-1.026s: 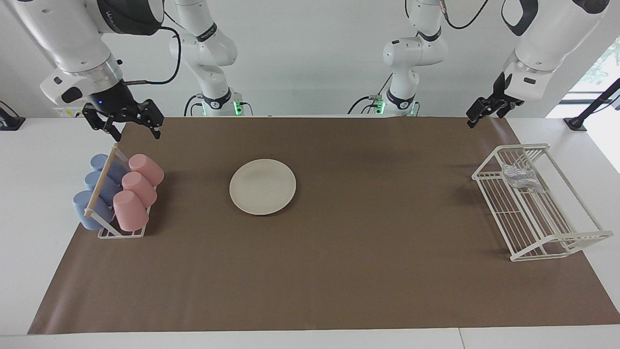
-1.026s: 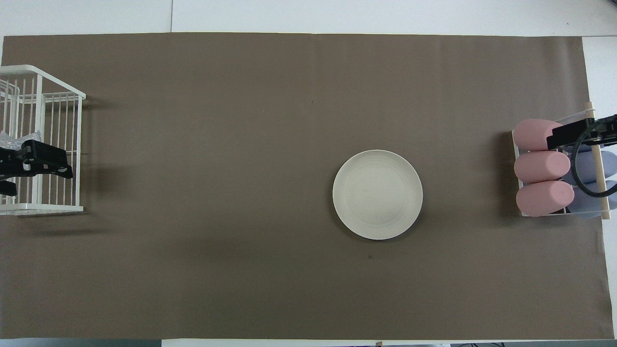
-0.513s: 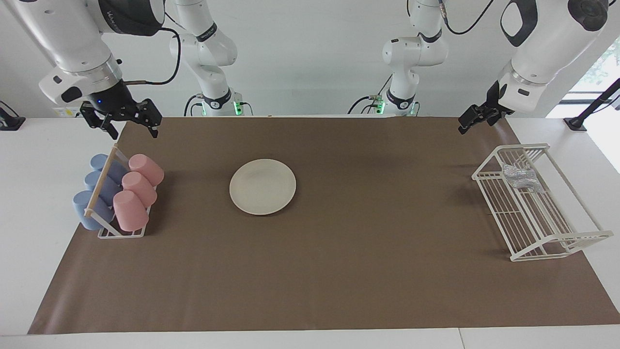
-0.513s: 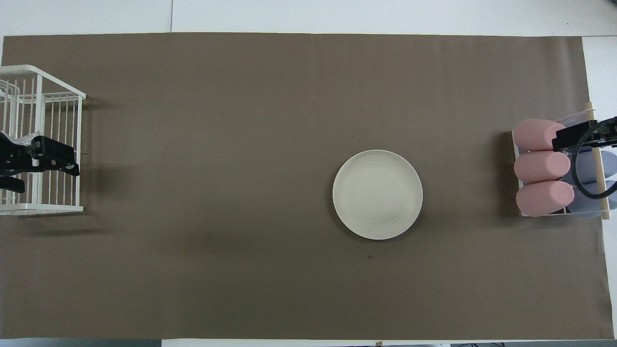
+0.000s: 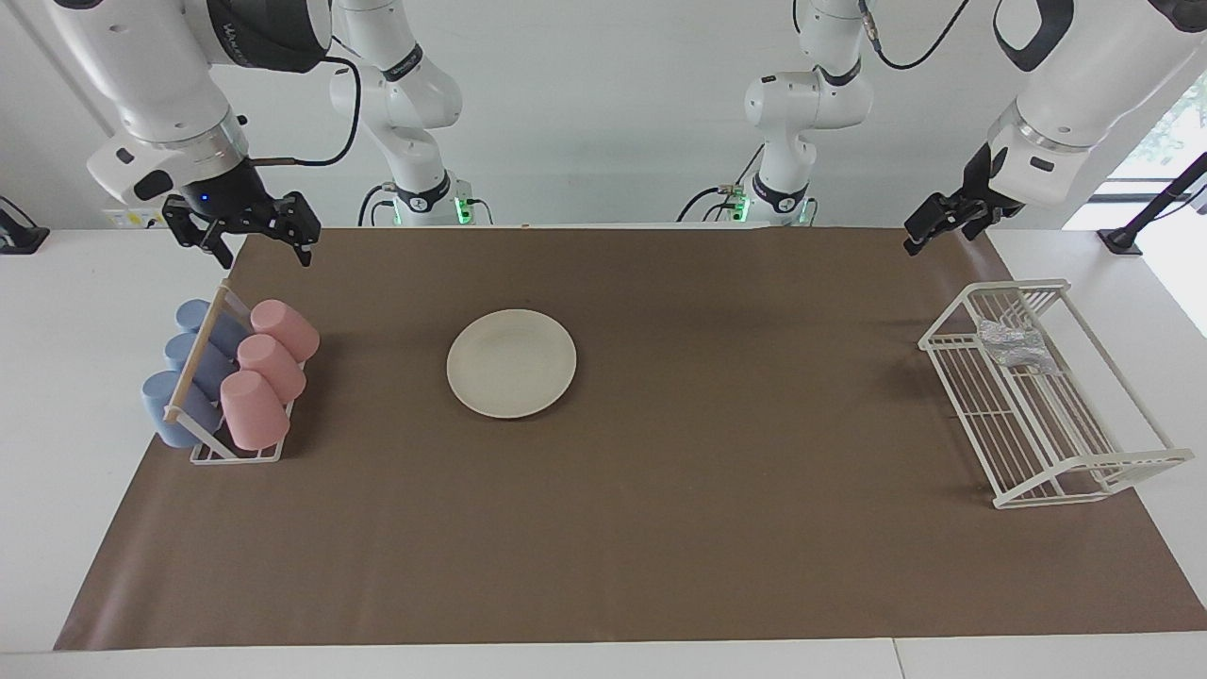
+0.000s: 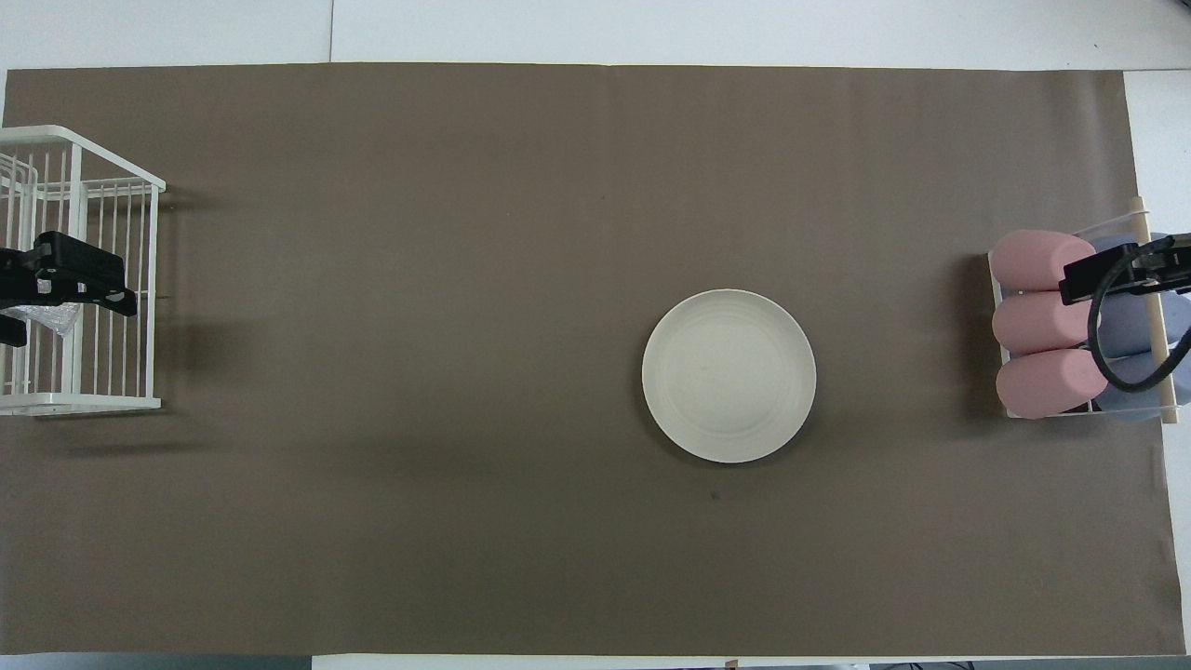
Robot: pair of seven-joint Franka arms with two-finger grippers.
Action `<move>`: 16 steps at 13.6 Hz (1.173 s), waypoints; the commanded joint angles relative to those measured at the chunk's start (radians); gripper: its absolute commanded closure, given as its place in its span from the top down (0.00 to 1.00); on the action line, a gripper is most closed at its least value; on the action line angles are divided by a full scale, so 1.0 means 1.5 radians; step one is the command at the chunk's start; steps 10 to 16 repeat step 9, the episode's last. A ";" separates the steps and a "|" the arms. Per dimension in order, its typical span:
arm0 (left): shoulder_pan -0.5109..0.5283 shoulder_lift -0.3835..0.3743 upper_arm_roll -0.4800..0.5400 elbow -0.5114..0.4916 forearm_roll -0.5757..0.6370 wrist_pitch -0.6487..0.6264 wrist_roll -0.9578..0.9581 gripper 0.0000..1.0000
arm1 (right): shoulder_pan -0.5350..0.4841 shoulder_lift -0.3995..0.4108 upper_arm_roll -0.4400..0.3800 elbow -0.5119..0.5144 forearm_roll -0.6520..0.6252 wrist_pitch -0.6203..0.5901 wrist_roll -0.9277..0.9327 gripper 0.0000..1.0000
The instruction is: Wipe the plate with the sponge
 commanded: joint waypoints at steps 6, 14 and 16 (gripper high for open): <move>-0.004 0.006 0.011 -0.002 -0.011 0.008 0.030 1.00 | -0.003 0.000 0.005 0.009 0.000 -0.013 0.028 1.00; -0.005 0.002 0.013 -0.004 -0.013 0.008 0.032 1.00 | -0.003 0.000 0.005 0.009 0.000 -0.011 0.028 1.00; -0.005 0.002 0.013 -0.004 -0.013 0.008 0.032 1.00 | -0.003 0.000 0.005 0.009 0.000 -0.011 0.028 1.00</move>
